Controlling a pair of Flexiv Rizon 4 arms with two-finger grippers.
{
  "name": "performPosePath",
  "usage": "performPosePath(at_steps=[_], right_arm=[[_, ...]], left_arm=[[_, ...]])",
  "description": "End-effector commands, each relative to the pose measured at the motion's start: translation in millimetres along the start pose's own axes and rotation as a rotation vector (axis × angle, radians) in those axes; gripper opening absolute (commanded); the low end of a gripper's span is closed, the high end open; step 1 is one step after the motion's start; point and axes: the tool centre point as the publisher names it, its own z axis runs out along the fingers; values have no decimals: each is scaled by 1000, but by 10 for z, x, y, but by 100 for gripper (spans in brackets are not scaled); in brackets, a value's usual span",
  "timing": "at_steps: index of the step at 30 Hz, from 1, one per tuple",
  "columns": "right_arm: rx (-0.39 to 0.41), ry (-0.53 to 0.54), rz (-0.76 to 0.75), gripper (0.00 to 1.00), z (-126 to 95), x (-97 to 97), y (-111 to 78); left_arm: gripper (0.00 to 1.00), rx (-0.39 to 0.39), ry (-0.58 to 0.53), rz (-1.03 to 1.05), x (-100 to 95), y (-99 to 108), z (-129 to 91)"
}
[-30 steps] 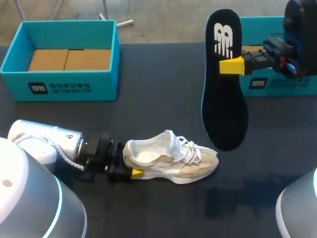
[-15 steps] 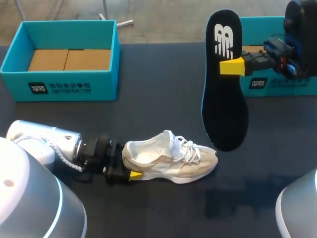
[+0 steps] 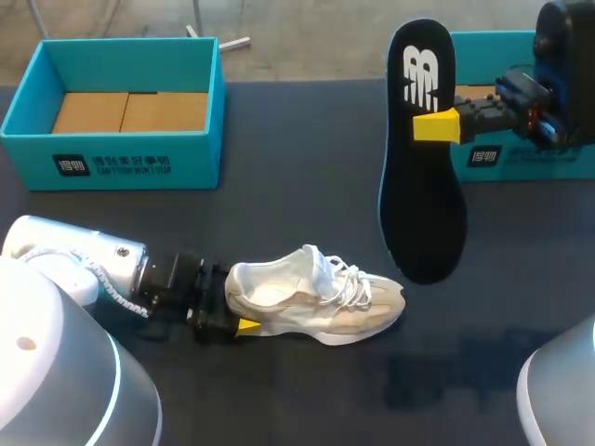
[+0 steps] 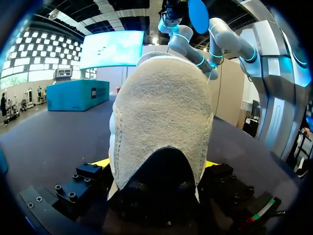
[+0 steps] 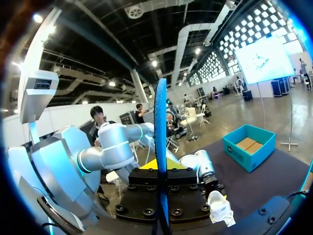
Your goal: Take the shoe out of the shoebox, open the shoe tongue, remove and reinsert the insole, then place the shoe into the shoebox
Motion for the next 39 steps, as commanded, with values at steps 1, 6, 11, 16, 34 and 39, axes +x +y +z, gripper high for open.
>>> performPosePath(at_steps=[1,6,11,16,34,39], right_arm=[[5,2,2,0,26,-27,18],[5,2,2,0,26,-27,18],[5,2,2,0,26,-27,18],[5,2,2,0,26,-27,18],[5,2,2,0,26,-27,18],[5,2,2,0,26,-27,18]], left_arm=[[100,-16,-5,-6,-2,-18,-59],[100,-41,7,-23,-24,-24,-111],[100,-47,26,-16,-37,-15,-165],[100,16,34,6,-46,-37,-167],[100,-48,69,6,-5,-121,-307],[100,-101,96,5,44,-148,-404]])
